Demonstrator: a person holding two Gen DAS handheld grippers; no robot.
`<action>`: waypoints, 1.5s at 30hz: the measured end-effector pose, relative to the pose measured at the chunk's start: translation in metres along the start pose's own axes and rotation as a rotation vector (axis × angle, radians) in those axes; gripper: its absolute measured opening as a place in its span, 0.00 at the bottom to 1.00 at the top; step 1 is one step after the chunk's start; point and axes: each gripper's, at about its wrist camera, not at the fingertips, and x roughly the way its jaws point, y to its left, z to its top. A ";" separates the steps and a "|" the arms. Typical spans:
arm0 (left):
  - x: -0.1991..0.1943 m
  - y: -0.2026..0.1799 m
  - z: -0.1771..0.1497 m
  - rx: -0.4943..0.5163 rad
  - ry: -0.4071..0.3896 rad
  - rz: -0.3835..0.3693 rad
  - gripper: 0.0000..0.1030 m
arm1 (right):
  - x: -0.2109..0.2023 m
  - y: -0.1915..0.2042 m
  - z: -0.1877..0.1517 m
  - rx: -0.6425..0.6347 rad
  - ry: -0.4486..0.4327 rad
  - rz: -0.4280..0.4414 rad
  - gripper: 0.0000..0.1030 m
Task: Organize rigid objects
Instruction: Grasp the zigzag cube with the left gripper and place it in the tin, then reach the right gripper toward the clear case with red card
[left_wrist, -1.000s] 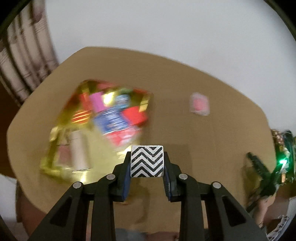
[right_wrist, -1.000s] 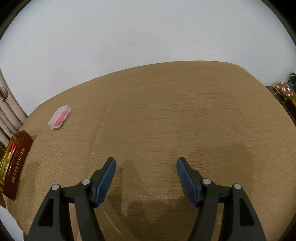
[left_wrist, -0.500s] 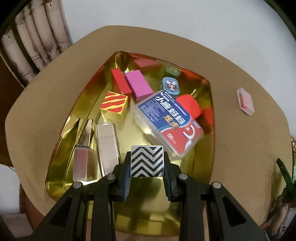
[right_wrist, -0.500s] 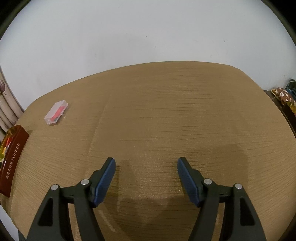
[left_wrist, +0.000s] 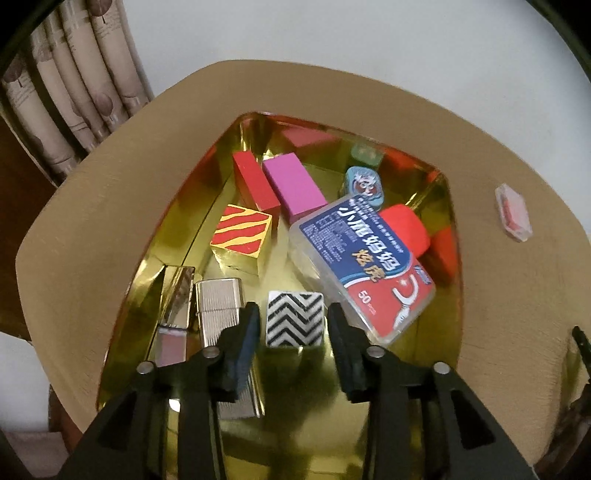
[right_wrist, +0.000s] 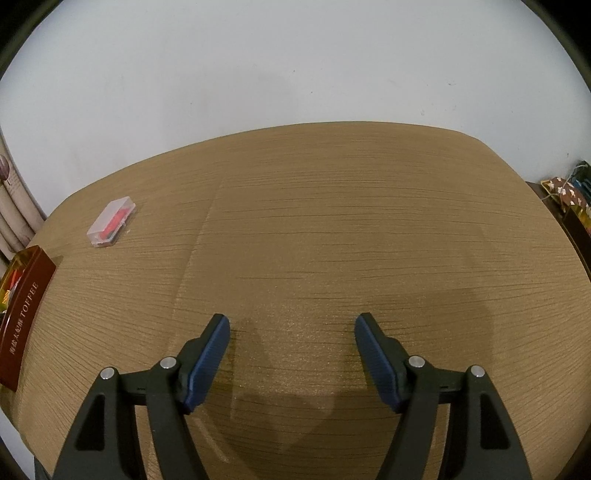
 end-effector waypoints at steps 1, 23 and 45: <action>-0.006 0.001 -0.002 -0.002 -0.013 -0.002 0.46 | 0.000 0.000 0.000 -0.001 0.000 -0.001 0.71; -0.111 -0.016 -0.145 0.102 -0.207 -0.108 0.75 | 0.021 0.039 0.013 -0.091 0.058 -0.140 0.74; -0.109 0.051 -0.149 -0.039 -0.241 -0.027 0.83 | 0.126 0.242 0.133 -0.019 0.280 0.016 0.74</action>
